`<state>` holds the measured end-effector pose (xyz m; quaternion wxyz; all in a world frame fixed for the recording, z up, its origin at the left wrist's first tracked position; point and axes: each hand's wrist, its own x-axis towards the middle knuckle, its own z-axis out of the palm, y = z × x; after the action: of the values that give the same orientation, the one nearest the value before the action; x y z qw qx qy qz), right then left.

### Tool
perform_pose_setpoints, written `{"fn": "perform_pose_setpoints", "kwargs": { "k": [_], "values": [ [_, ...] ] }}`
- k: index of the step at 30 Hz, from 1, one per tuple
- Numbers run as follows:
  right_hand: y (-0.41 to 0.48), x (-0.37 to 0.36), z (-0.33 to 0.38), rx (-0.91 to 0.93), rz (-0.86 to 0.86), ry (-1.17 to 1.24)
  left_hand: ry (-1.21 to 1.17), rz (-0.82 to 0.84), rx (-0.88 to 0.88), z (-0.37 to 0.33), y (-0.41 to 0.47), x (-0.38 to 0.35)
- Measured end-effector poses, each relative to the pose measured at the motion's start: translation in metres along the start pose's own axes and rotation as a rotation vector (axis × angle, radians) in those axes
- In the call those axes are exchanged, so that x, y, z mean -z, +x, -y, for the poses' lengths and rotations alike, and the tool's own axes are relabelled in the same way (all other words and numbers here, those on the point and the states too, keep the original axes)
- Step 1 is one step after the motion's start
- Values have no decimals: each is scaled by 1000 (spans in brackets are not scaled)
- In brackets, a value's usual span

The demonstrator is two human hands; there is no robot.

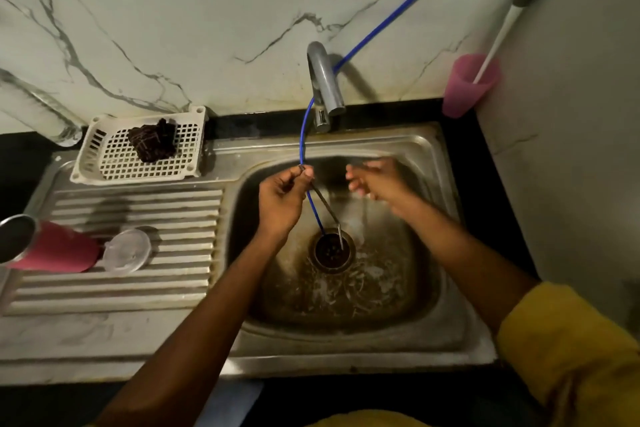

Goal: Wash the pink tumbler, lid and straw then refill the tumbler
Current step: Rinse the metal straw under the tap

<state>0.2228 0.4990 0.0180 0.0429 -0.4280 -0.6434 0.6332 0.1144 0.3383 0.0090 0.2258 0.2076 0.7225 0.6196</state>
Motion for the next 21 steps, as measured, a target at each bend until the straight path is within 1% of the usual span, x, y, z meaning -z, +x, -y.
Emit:
{"fn": "perform_pose_setpoints", "kwargs": {
  "k": [3, 5, 7, 10, 13, 16, 19, 21],
  "values": [
    [45, 0, 44, 219, -25, -66, -28, 38, 8, -1, 10, -6],
    [74, -5, 66, 295, 25, -162, -29, 63, -2, -3, 17, -8],
    [96, -14, 77, 298, 81, -308, -32, 90, -20, -6, 22, -11],
    [104, -24, 77, 359, 51, -490, -32, 116, -54, -9, 30, -14],
    [100, -26, 71, 403, 20, -549, -27, 114, -72, -9, 39, -18],
    [93, -26, 74, 439, 54, -606, -23, 128, -90, -8, 45, -23],
    [84, -24, 85, 414, 126, -565, -14, 172, -118, -9, 49, -28],
    [81, -22, 91, 382, 141, -582, -21, 186, -124, -11, 51, -30]
  ]
}}
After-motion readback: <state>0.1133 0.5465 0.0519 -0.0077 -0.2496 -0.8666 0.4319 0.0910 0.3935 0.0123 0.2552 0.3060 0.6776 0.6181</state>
